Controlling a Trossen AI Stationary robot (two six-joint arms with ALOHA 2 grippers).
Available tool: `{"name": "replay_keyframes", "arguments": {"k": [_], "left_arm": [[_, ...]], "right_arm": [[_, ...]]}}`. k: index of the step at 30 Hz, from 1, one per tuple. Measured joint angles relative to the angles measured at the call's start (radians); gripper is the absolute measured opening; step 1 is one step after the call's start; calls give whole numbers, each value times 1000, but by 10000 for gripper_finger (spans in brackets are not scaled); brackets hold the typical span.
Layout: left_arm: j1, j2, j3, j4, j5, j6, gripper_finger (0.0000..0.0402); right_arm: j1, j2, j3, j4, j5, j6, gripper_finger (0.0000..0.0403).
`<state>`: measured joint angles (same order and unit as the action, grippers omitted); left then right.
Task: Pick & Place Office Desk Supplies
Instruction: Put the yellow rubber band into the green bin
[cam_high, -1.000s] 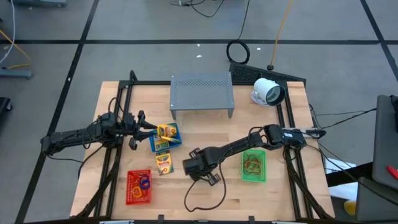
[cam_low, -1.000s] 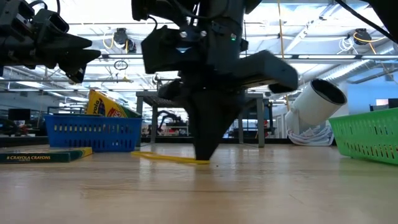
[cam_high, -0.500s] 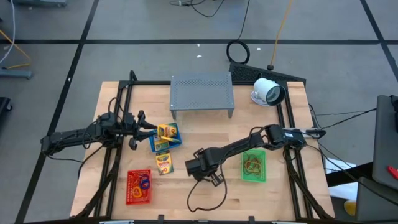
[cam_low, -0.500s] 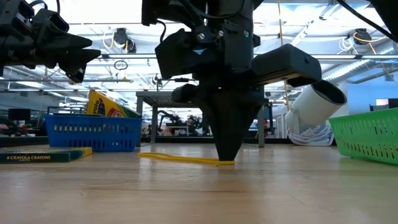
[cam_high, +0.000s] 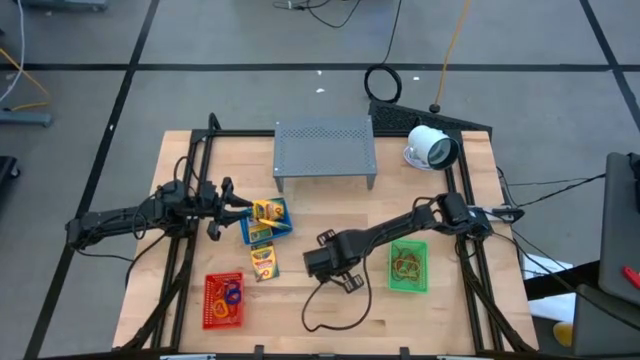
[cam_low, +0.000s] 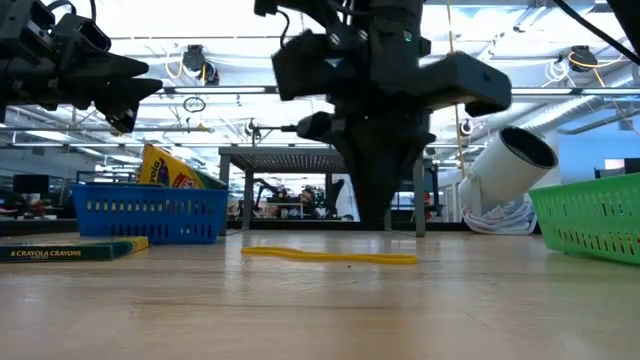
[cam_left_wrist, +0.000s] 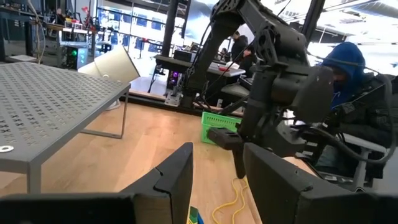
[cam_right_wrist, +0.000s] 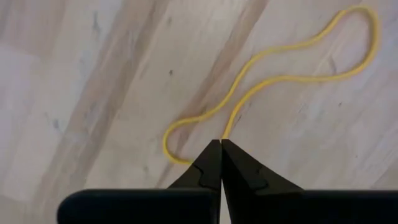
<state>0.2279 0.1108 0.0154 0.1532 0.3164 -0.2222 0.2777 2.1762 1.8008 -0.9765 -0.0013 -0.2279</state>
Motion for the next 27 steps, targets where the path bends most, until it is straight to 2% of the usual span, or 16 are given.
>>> {"name": "replay_keyframes", "arguments": {"k": [8,14,19,24,27], "left_arm": [[0,0,0,0,0,-1,152],[0,0,0,0,0,2,152],[0,0,0,0,0,3,152],[0,0,0,0,-1,10,152],[0,0,0,0,-1,10,152]], "right_arm": [[-2,0,0,52,-1,25,0],[-13,0,1,113,-12,239,11],[-38,0,1,174,-107,422,82],[-33,-1,2,210,-103,463,171],[-34,-1,2,209,-102,513,207]]}}
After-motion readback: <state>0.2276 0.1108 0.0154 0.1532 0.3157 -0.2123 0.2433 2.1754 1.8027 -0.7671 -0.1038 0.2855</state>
